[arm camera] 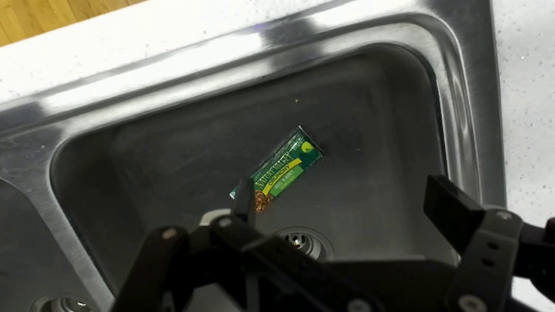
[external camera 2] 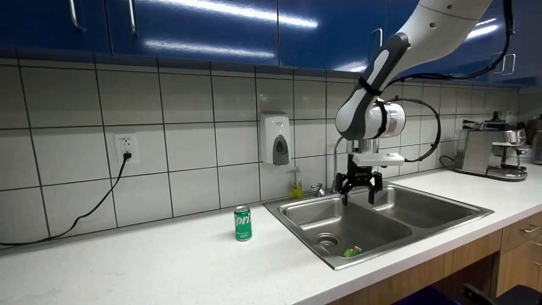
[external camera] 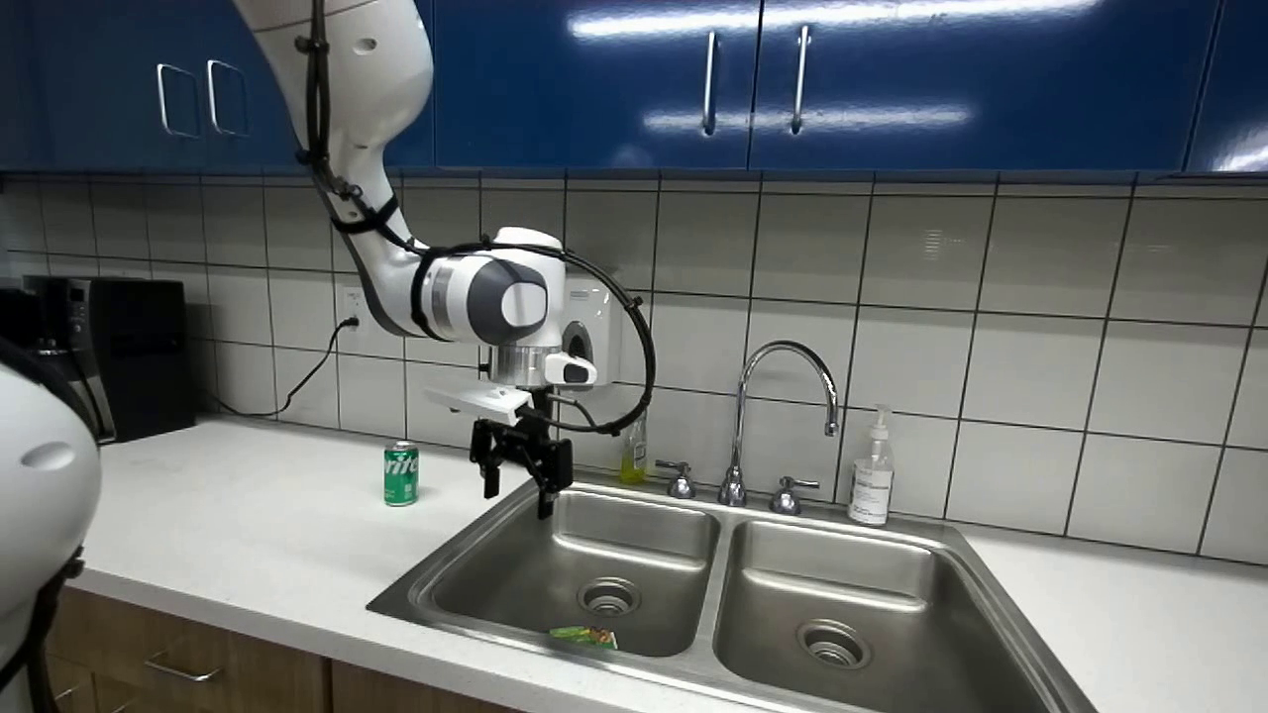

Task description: Put the green sachet from the sink on the countertop.

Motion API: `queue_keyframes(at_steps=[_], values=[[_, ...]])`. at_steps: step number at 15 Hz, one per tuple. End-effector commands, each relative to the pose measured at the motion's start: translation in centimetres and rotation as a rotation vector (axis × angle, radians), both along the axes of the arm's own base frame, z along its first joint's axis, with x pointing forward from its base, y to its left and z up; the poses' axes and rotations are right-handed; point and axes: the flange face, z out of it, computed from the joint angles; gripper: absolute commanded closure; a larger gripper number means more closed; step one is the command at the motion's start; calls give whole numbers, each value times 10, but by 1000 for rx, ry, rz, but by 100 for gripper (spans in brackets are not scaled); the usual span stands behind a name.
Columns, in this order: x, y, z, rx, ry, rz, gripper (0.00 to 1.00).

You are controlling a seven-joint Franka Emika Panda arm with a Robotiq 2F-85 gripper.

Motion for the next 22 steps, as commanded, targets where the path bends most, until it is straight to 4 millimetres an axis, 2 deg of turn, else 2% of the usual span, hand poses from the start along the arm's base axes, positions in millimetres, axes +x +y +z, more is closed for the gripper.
queue_keyframes(at_steps=[1, 14, 22], values=[[22, 2, -15, 13, -7, -57, 0], [54, -25, -93, 5, -13, -192, 0], [57, -30, -142, -13, 23, -200, 0]])
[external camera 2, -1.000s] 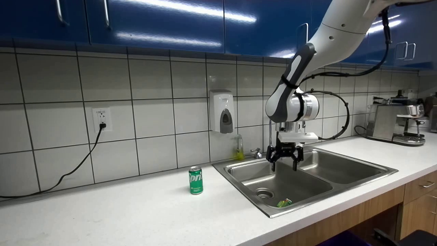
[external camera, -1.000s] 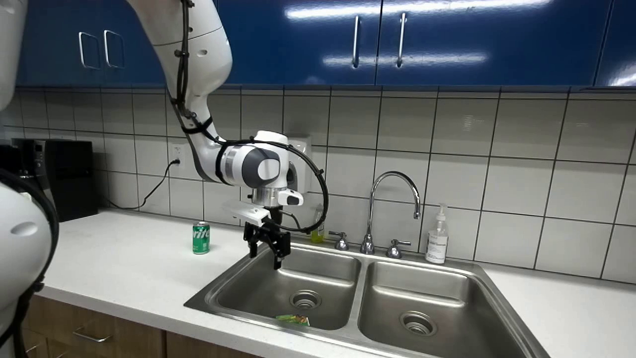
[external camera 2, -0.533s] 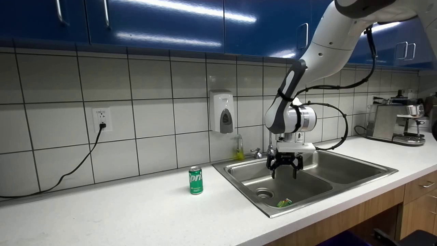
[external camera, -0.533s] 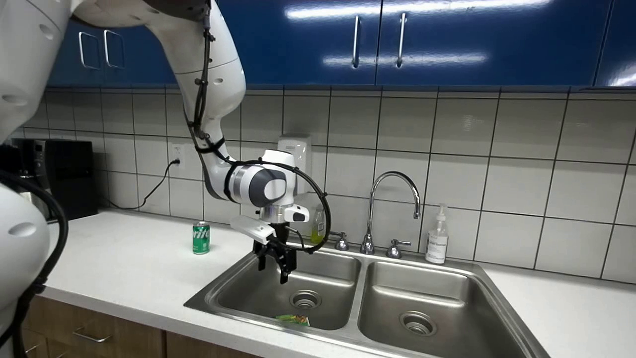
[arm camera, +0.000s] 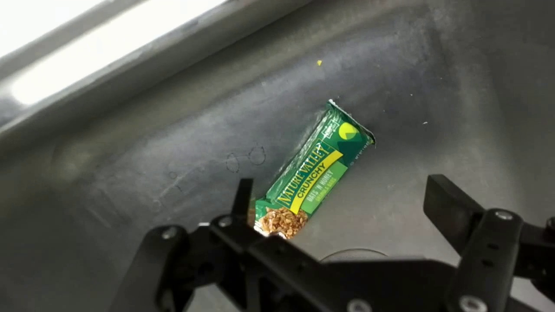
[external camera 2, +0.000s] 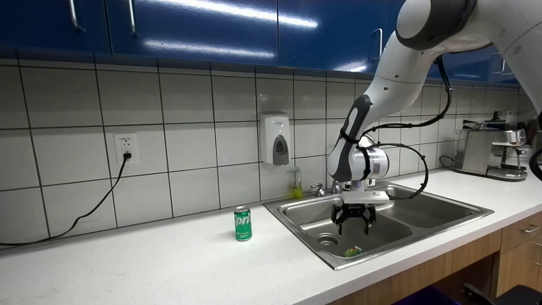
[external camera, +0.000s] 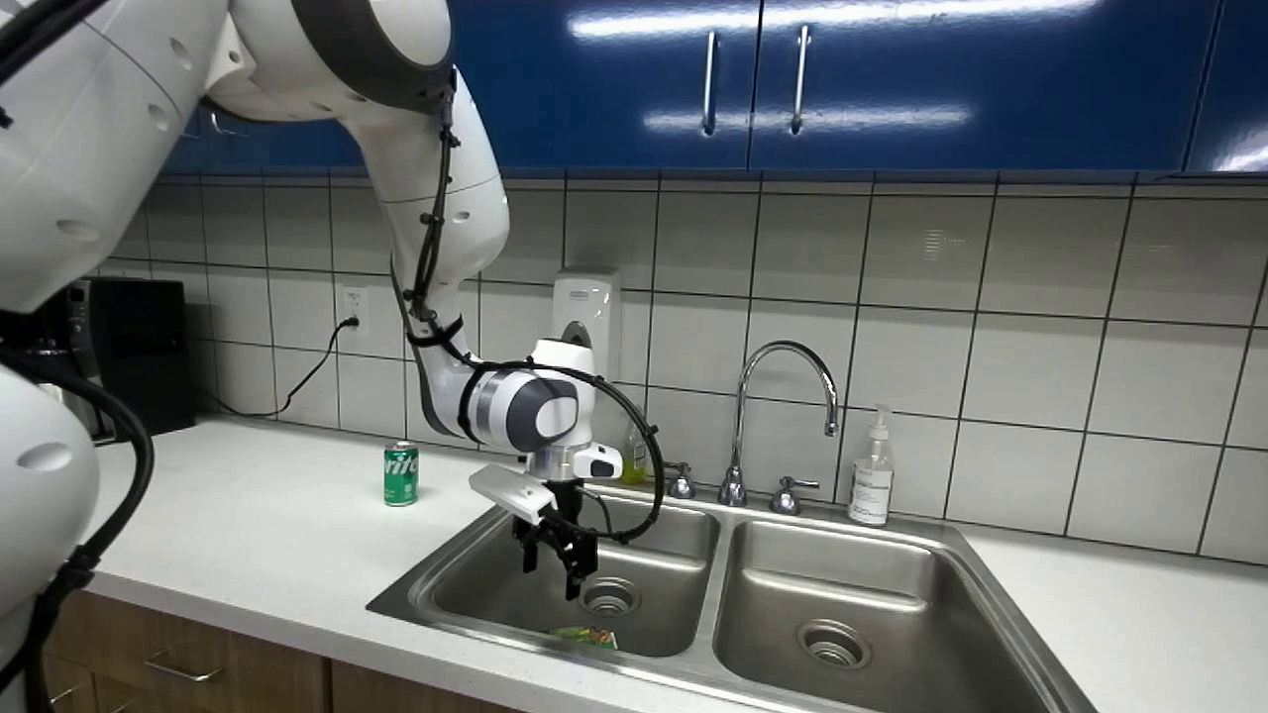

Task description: Put the green sachet from the sink on the countertop.

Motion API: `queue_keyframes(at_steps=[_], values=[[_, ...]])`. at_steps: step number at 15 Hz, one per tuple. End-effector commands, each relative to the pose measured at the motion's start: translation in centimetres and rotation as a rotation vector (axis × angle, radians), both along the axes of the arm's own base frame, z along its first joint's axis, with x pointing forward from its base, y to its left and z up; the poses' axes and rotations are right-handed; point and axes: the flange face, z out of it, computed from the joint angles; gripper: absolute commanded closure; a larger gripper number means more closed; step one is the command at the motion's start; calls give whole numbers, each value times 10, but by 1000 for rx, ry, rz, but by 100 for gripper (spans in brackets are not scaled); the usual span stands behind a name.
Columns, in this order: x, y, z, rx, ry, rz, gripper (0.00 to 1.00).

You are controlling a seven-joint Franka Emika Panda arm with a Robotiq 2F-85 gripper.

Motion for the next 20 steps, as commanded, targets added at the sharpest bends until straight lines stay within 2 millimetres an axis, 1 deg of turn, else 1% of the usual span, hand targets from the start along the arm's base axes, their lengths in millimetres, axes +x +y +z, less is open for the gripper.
queue_keyframes(at_steps=[1, 5, 8, 16, 20], values=[[5, -5, -17, -5, 2, -29, 0], [6, -4, -32, -6, 12, -31, 0], [8, -5, -37, -6, 19, -28, 0], [13, -11, -41, -9, 18, -34, 0], [15, -8, -40, -7, 17, -33, 0]])
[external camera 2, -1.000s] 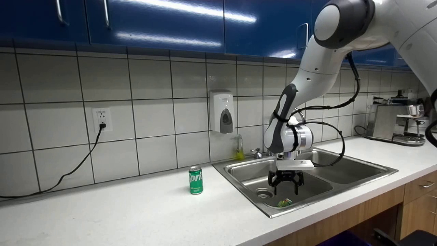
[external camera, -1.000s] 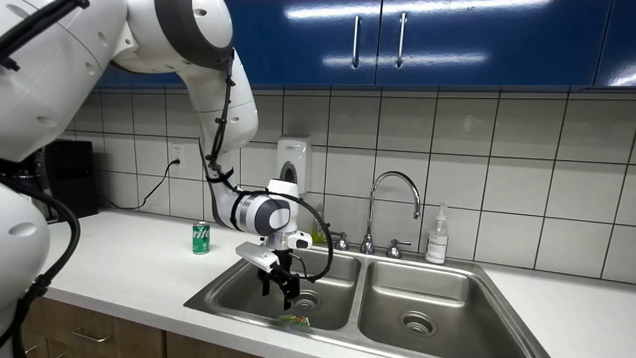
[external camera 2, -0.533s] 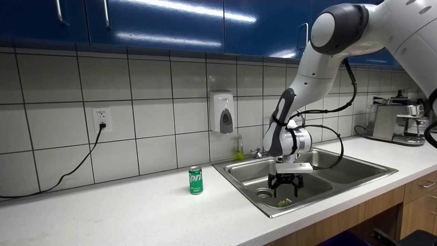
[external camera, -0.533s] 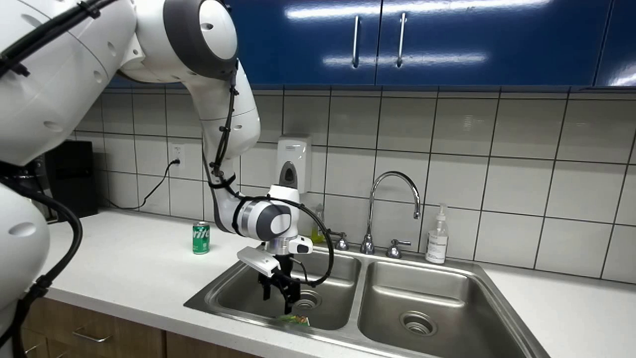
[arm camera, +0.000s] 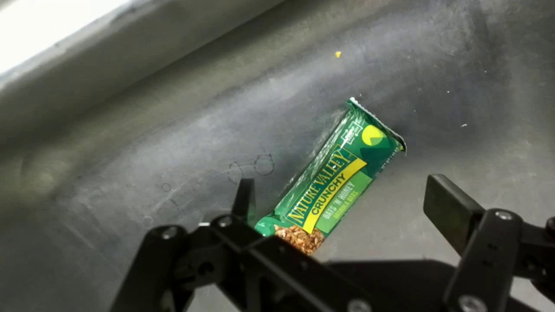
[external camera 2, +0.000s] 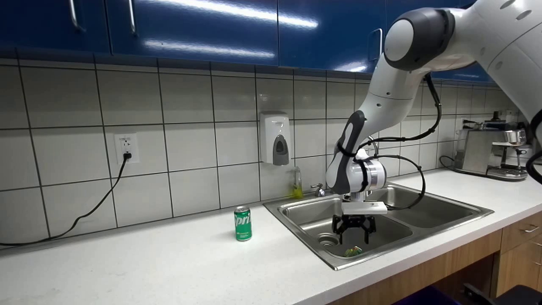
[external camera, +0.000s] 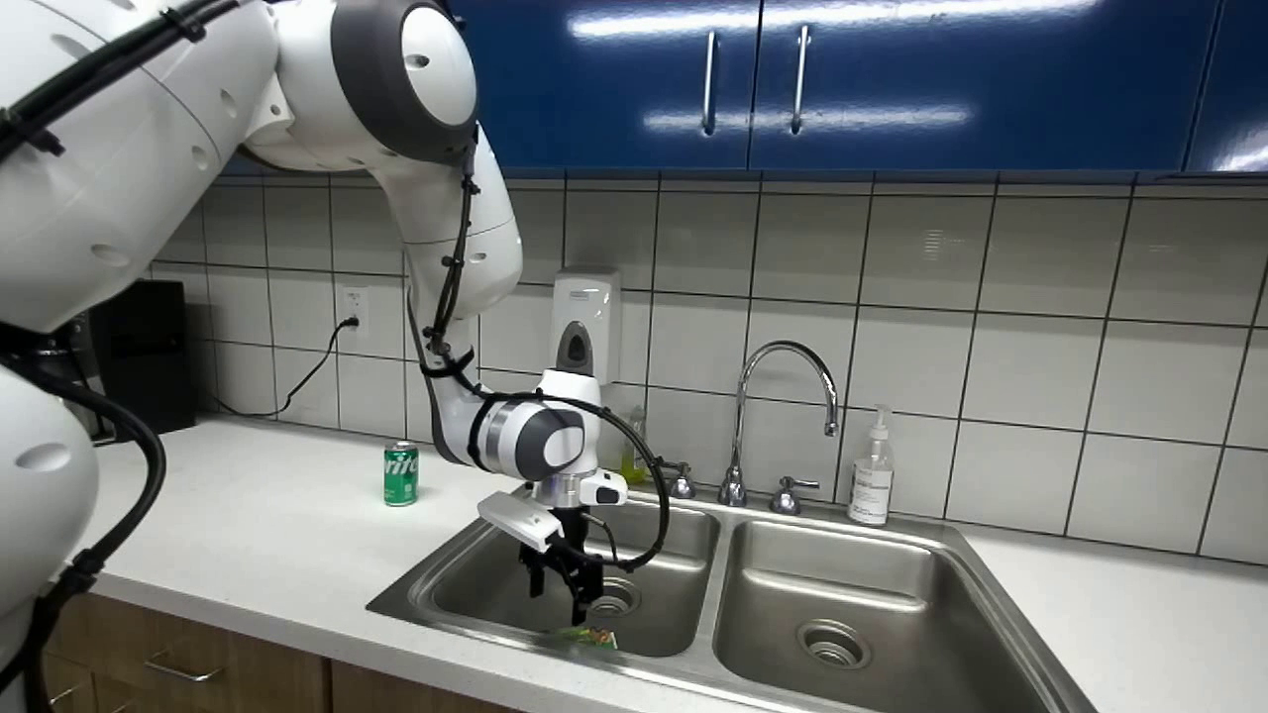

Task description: Put the green sachet from the sink on the countertop.

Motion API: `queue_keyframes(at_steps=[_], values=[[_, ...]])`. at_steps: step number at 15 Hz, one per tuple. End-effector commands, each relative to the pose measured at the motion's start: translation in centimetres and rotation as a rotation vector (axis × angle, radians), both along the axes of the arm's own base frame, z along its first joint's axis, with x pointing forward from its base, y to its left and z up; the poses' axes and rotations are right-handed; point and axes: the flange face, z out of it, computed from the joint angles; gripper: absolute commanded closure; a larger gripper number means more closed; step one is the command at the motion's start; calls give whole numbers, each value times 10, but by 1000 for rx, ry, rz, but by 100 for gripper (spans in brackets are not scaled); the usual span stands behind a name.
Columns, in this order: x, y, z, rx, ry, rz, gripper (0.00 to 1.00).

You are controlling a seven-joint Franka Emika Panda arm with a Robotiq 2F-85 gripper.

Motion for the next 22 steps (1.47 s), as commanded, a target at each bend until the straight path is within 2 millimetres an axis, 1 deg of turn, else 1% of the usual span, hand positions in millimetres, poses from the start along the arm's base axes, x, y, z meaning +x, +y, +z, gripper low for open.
queue_keyframes(at_steps=[1, 8, 14, 22], values=[[5, -1, 1, 4, -8, -26, 0], [9, 3, -3, -32, -18, -109, 0], [13, 9, -2, -51, -31, -246, 0], [20, 5, 0, -94, -44, -416, 0]])
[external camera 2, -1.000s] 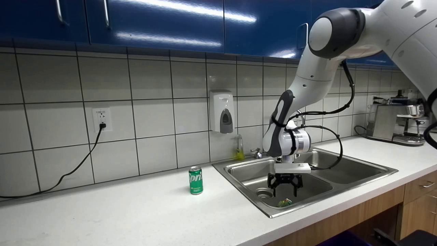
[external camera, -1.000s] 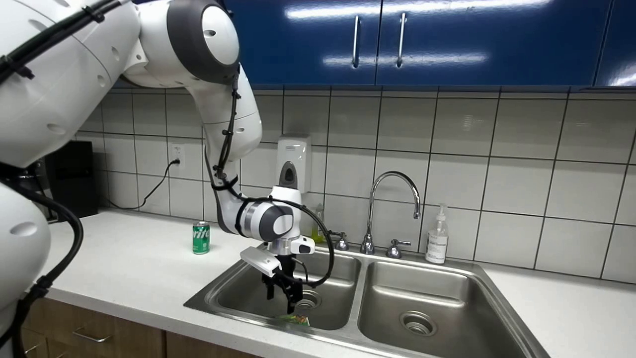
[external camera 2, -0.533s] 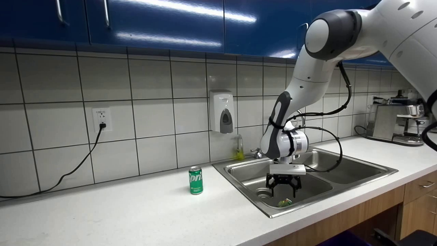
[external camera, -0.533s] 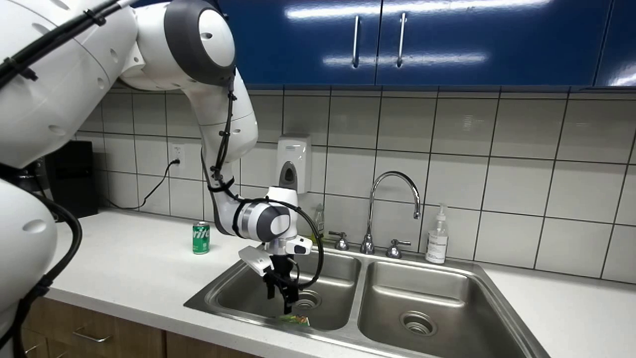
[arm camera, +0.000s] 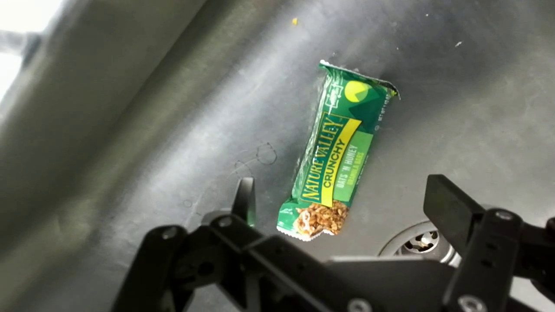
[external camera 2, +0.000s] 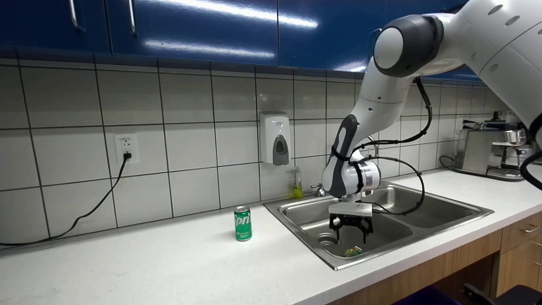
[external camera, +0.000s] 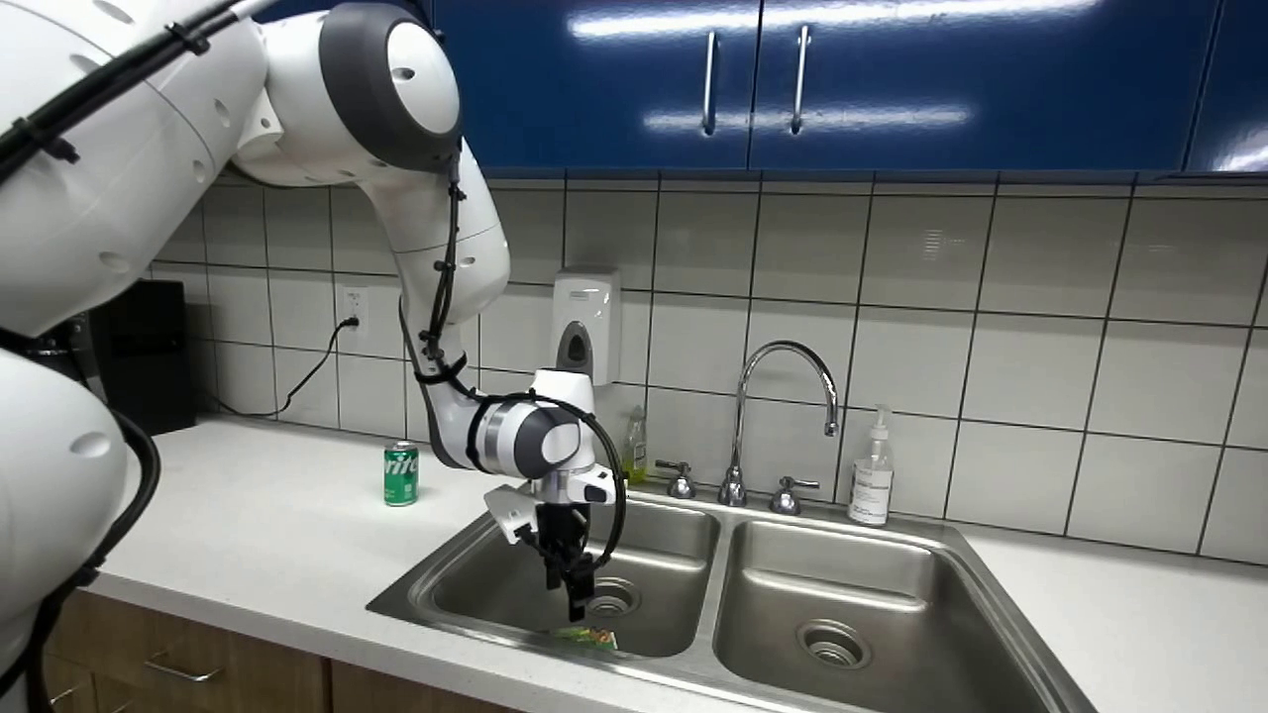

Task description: Put the green sachet from the sink on the countertop.

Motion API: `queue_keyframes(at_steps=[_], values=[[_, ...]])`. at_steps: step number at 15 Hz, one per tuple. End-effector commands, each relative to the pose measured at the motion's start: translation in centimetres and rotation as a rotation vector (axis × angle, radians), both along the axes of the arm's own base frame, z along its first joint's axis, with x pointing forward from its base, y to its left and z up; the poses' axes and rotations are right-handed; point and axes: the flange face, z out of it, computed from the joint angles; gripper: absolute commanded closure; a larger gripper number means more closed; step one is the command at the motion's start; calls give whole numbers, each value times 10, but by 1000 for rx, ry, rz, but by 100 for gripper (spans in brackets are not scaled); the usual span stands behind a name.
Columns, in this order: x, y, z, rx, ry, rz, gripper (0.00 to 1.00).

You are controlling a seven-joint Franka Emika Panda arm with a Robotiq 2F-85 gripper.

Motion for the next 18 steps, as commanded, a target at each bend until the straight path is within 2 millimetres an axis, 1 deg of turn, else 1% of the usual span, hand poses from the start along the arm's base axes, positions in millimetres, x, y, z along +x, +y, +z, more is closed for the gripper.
queue_keyframes(at_steps=[1, 7, 12, 18], values=[[6, -1, 0, -30, -11, -79, 0], [7, 1, -8, -49, -3, -149, 0], [6, 6, -21, -48, 10, -176, 0], [8, 6, -34, -54, 19, -186, 0]])
